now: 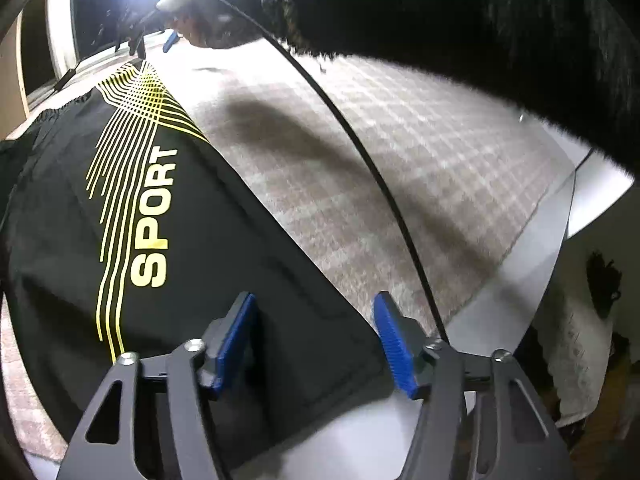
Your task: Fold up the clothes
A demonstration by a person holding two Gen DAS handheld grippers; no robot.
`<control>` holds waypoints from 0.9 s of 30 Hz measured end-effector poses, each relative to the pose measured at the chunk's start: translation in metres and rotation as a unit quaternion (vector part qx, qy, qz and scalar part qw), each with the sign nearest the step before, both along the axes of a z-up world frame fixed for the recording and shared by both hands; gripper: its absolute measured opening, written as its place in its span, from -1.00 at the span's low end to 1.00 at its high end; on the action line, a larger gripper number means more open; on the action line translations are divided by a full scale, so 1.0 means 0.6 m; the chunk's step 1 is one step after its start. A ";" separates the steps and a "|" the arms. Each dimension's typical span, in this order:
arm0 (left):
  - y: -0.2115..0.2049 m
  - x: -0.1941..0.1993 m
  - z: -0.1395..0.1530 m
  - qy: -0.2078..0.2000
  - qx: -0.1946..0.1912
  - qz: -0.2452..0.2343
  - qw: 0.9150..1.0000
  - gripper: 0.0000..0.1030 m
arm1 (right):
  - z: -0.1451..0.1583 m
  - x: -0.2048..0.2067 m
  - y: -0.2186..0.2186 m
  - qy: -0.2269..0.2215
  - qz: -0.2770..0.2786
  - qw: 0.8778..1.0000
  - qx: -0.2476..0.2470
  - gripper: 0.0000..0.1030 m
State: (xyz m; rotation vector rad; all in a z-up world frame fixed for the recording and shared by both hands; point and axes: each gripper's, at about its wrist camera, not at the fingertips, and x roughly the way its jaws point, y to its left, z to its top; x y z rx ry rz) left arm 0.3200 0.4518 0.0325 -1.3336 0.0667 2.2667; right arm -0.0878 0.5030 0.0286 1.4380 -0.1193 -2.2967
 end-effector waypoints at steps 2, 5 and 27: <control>-0.014 -0.009 0.000 -0.010 0.012 0.007 1.000 -0.84 | -0.012 -0.006 -0.003 -0.011 -0.003 1.000 -0.005 -0.01; -0.041 -0.020 -0.004 -0.040 0.043 0.024 0.998 -1.00 | -0.026 -0.014 -0.008 -0.027 -0.008 1.000 -0.015 -0.01; -0.109 -0.027 0.037 -0.080 0.146 0.033 0.985 -0.64 | 0.012 -0.010 -0.042 -0.024 -0.014 0.999 0.040 -0.88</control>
